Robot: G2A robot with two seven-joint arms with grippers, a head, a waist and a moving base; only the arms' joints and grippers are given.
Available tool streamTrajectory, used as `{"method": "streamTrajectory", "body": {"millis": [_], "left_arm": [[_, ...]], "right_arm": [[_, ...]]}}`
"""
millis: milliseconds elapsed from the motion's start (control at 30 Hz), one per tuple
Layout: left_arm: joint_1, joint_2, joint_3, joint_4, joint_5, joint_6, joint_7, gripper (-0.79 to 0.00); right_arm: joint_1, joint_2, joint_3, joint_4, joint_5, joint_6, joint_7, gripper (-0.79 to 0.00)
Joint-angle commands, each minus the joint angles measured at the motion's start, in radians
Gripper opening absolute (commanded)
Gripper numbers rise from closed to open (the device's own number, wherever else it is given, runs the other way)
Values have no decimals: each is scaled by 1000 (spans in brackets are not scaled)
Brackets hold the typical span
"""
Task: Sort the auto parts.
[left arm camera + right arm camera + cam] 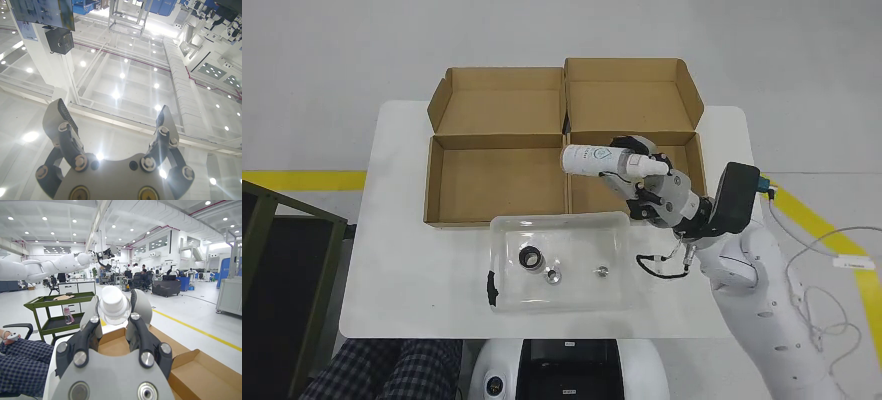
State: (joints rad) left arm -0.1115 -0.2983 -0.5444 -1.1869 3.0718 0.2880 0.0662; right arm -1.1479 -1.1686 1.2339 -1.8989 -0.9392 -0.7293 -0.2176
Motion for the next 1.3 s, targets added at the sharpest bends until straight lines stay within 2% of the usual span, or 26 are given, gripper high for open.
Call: {"method": "streamTrajectory", "body": {"millis": [0, 433, 633, 967, 1267], "left_arm": [[0, 0, 0, 0, 0, 0, 0, 0], [0, 0, 0, 0, 0, 0, 0, 0], [0, 0, 0, 0, 0, 0, 0, 0], [0, 0, 0, 0, 0, 0, 0, 0], [0, 0, 0, 0, 0, 0, 0, 0]], "right_arm": [[8, -2, -7, -2, -5, -4, -11, -785], [22, -11, -20, 9, -68, -33, -103, -785], [24, -12, -29, 8, -149, -48, -111, -785], [25, -7, -54, 100, -176, -95, 39, -785], [64, -3, -59, 189, -279, -7, 242, -785]]}}
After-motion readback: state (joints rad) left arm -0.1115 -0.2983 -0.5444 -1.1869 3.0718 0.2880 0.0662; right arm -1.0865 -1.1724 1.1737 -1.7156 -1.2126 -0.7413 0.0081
